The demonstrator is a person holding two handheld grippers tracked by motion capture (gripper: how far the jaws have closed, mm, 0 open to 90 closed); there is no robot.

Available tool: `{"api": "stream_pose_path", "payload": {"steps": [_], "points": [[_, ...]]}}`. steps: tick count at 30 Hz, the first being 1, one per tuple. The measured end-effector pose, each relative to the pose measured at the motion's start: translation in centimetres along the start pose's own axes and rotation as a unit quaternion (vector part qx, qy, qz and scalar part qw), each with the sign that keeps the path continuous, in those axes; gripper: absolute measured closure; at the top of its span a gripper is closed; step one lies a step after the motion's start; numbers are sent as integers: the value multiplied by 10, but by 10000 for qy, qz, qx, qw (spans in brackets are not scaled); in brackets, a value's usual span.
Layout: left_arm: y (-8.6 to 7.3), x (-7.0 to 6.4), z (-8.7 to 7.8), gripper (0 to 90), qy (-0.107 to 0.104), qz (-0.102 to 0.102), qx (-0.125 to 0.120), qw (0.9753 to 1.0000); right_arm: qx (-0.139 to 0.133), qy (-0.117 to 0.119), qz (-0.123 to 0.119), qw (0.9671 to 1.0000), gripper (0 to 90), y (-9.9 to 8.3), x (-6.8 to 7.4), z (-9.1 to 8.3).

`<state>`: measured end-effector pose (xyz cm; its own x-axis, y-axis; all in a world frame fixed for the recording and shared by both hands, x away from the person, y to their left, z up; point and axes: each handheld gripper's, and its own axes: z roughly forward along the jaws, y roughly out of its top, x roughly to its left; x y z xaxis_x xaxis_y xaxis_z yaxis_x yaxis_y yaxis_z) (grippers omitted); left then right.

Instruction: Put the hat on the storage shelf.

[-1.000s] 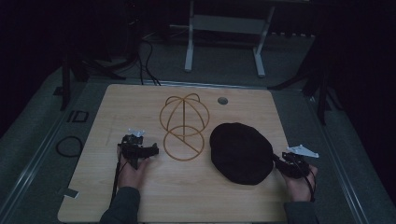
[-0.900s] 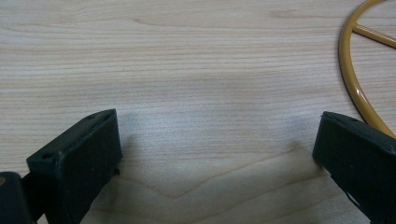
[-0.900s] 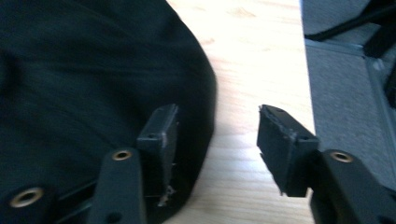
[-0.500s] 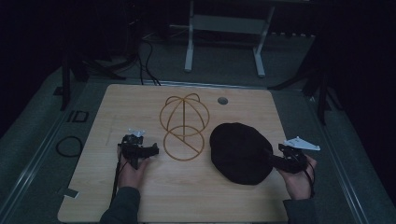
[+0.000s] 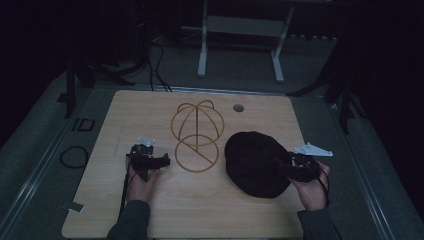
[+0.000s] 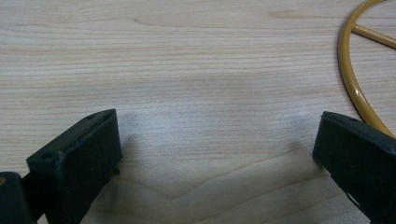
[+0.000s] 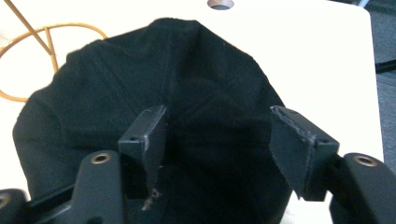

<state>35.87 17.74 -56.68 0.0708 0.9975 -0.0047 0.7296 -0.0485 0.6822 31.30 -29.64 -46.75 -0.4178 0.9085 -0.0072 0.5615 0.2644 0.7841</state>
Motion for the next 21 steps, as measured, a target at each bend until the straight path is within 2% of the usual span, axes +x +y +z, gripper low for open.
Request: {"api": "stream_pose_path", "payload": {"steps": [5, 6, 9, 10, 15, 21], "points": [[0, 0, 0, 7, -1, 1, 0, 10000, 6, 70, -54, 10000, 274, 8, 5, 3], [0, 0, 0, 7, 0, 0, 0, 10000, 1, 185, -59, 9998, 236, 12, 7, 6], [0, 0, 0, 7, -1, 0, 0, 10000, 14, 246, -65, 9997, 189, 16, 9, 9], [0, 0, 0, 7, -1, -2, -4, 10000, 36, 322, -26, 9995, 140, 21, 10, 13], [0, 0, 0, 7, 0, 0, 0, 10000, 87, 414, -7, 9991, 106, 29, 13, 21], [0, 0, 0, 7, 0, 0, 0, 10000, 200, 551, -122, 9982, 101, 40, 20, 32]]}}
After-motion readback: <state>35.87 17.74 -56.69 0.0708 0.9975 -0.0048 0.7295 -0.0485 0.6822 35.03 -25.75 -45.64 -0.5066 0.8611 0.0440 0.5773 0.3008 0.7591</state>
